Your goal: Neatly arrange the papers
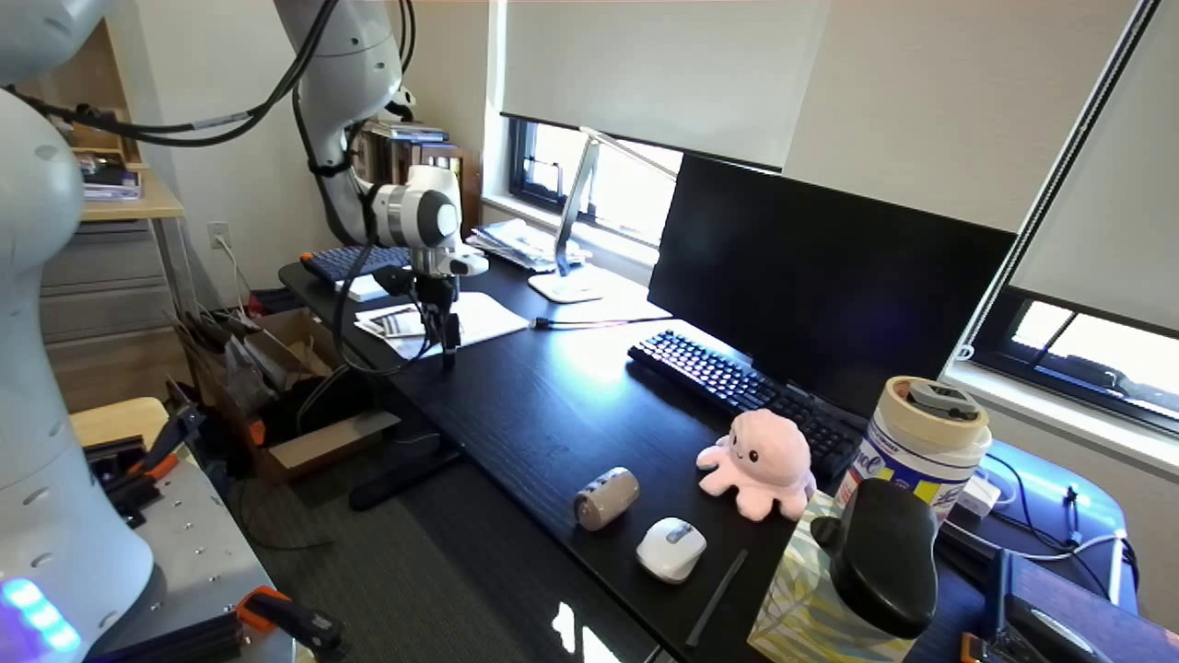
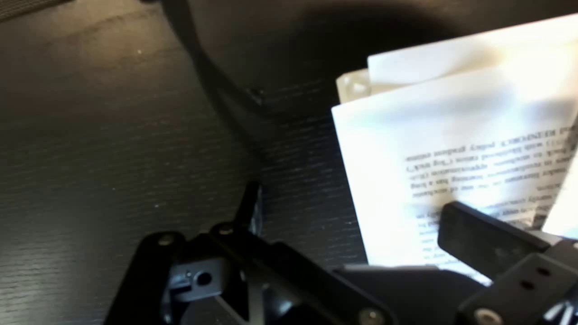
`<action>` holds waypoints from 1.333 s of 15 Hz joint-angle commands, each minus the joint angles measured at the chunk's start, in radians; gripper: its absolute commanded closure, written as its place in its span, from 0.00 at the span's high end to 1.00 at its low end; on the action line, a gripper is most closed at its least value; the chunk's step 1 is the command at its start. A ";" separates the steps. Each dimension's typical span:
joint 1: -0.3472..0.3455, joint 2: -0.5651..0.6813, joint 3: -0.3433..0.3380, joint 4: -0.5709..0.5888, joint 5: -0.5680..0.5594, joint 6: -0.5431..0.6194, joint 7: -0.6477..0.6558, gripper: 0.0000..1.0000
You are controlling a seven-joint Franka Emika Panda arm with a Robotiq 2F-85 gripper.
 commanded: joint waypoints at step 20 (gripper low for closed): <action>0.064 -0.292 0.000 -0.054 -0.175 0.060 -0.113 1.00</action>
